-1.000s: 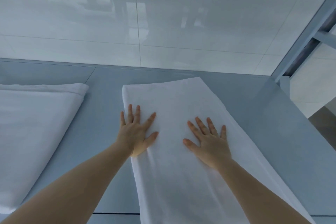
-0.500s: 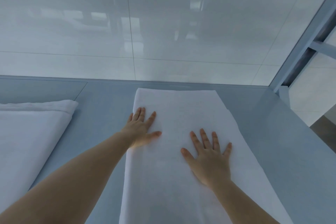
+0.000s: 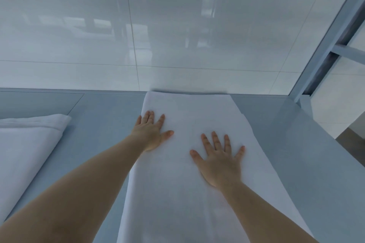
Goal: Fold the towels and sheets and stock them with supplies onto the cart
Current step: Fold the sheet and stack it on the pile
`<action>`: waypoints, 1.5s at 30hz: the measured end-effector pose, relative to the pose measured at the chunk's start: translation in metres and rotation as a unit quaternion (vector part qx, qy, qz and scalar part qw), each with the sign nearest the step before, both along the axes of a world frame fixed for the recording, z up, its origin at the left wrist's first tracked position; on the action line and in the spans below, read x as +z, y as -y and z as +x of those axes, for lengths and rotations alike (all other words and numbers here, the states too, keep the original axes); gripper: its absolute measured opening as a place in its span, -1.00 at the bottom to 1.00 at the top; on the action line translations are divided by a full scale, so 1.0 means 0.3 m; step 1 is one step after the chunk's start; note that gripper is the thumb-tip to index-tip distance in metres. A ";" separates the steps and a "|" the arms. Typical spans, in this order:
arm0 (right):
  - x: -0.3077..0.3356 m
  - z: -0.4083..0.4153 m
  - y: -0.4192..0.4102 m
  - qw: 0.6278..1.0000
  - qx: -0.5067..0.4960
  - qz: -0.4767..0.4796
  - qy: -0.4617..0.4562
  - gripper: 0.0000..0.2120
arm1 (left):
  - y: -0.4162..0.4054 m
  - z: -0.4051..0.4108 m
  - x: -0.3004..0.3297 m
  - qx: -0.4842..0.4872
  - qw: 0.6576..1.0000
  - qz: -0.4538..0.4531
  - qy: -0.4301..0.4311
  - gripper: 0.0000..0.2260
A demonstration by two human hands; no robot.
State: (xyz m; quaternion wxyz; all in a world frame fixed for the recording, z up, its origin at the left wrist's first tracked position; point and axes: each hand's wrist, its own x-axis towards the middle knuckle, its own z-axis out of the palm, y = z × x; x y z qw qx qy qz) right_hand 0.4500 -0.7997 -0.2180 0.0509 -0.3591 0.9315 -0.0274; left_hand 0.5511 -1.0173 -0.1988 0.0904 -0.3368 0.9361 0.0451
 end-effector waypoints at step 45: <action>0.081 0.004 -0.410 0.997 -0.037 0.067 0.028 -0.39 | -0.552 0.368 -0.051 0.052 0.993 -0.038 -0.100 -0.20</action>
